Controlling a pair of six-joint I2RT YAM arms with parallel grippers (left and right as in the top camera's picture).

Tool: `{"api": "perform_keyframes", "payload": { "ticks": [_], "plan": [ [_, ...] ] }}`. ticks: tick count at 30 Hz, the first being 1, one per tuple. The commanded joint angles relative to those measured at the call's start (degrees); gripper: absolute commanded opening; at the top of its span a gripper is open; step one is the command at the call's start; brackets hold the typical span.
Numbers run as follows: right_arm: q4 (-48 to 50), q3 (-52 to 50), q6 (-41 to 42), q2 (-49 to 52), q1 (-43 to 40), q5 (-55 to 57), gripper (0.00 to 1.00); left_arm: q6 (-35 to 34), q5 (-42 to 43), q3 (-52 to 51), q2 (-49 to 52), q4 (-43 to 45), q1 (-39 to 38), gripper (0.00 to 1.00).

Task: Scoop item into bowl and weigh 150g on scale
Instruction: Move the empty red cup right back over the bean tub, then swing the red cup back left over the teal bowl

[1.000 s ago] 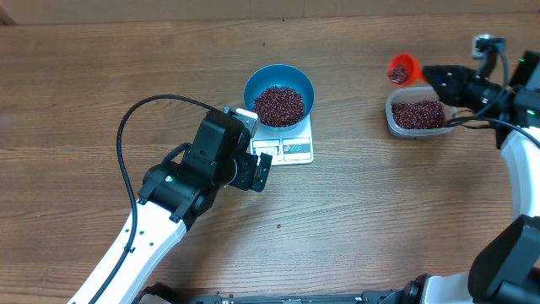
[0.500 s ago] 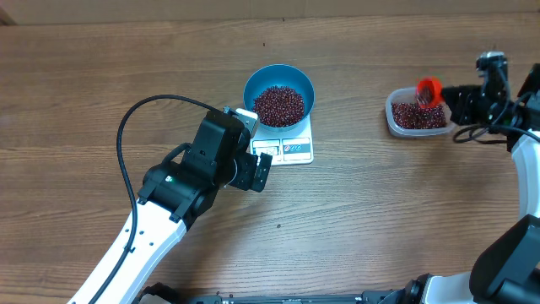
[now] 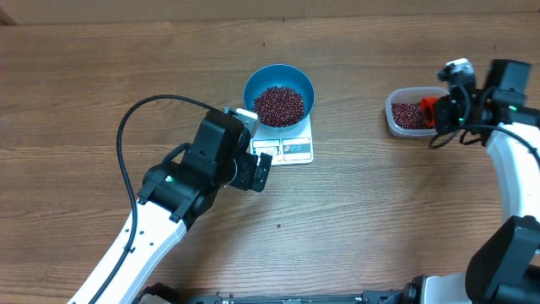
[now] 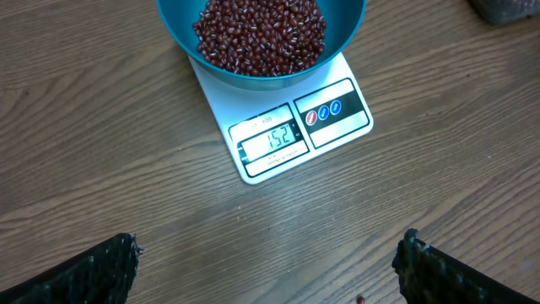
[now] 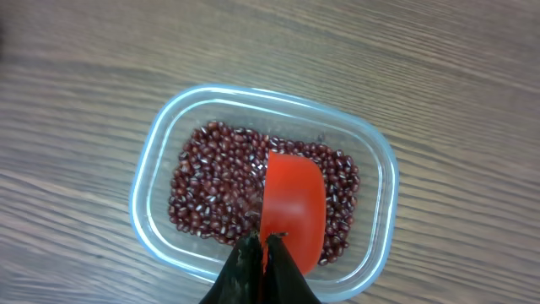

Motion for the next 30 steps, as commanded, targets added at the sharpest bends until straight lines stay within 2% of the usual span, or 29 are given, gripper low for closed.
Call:
{"api": "perform_keyframes", "payload": {
  "ticks": [1, 8, 15, 20, 25, 30],
  "plan": [
    [0.39, -0.09, -0.76, -1.53, 3.45, 11.82, 0.04, 1.07, 0.61, 1.29, 0.07, 0.22, 0.09, 1.00],
    [2.78, -0.09, 2.64, -1.53, 7.15, 22.01, 0.04, 1.05, 0.61, 1.29, 0.07, 0.22, 0.09, 1.00],
    [3.56, 0.35, 7.50, -3.80, 9.92, 21.07, 0.04, 1.07, 0.63, 1.29, 0.07, 0.22, 0.09, 1.00],
    [4.31, 0.35, 7.65, -7.30, 12.76, 4.70, 0.04, 1.05, 0.61, 1.29, 0.07, 0.22, 0.09, 0.99],
    [10.64, 0.35, 10.49, -9.38, 15.93, -14.82, 0.04, 1.07, 0.61, 1.29, 0.07, 0.22, 0.09, 1.00],
    [14.43, 0.33, 10.45, -8.22, 20.39, -18.69, 0.04, 1.07, 0.61, 1.29, 0.07, 0.22, 0.09, 1.00]
  ]
}}
